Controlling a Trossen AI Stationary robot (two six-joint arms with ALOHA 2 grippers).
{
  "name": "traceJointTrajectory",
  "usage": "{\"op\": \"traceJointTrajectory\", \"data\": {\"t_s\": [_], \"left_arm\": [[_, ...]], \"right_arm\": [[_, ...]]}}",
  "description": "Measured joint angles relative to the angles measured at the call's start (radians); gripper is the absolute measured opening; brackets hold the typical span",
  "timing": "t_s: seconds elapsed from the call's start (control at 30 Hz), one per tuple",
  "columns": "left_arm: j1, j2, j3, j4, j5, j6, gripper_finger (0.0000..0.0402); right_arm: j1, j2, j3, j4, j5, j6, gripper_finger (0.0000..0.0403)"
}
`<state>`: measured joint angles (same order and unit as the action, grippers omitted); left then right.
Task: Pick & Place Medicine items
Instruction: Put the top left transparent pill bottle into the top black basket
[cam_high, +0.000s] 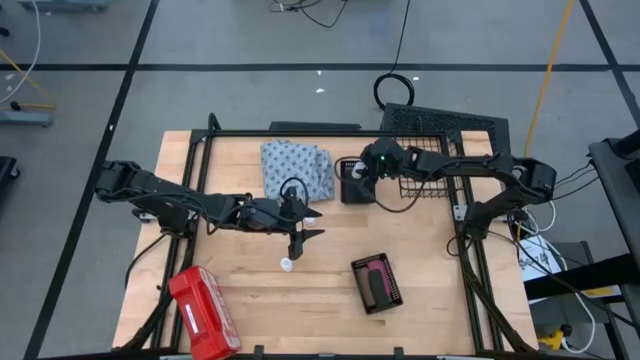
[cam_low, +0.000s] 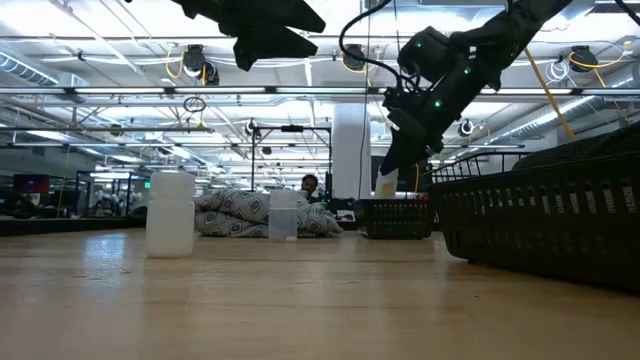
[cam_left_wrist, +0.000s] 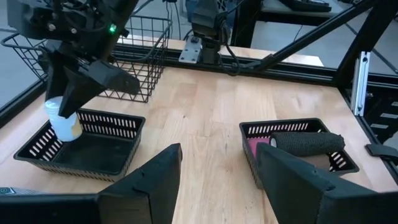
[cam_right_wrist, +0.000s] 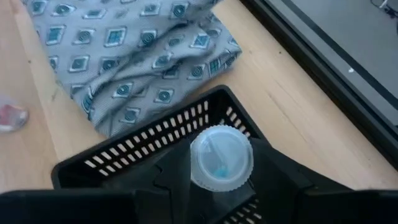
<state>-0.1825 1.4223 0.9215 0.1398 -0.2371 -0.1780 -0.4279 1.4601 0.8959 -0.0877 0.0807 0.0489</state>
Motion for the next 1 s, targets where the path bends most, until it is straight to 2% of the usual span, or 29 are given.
{"op": "traceJointTrajectory", "data": {"t_s": [0.43, 0.57, 0.8, 1.0], "left_arm": [[0.004, 0.0, 0.0, 0.0, 0.0, -0.001, 0.0214], [0.004, 0.0, 0.0, 0.0, 0.0, -0.001, 0.0214], [0.004, 0.0, 0.0, 0.0, 0.0, -0.001, 0.0214], [0.004, 0.0, 0.0, 0.0, 0.0, -0.001, 0.0214]], "right_arm": [[-0.018, 0.106, -0.001, 0.012, 0.03, -0.05, 0.0132], [-0.018, 0.11, 0.0, 0.003, 0.083, -0.067, 0.0132], [-0.019, 0.109, 0.0, 0.001, 0.102, -0.079, 0.0135], [-0.018, 0.109, -0.023, 0.013, 0.098, -0.096, 0.0157]]}}
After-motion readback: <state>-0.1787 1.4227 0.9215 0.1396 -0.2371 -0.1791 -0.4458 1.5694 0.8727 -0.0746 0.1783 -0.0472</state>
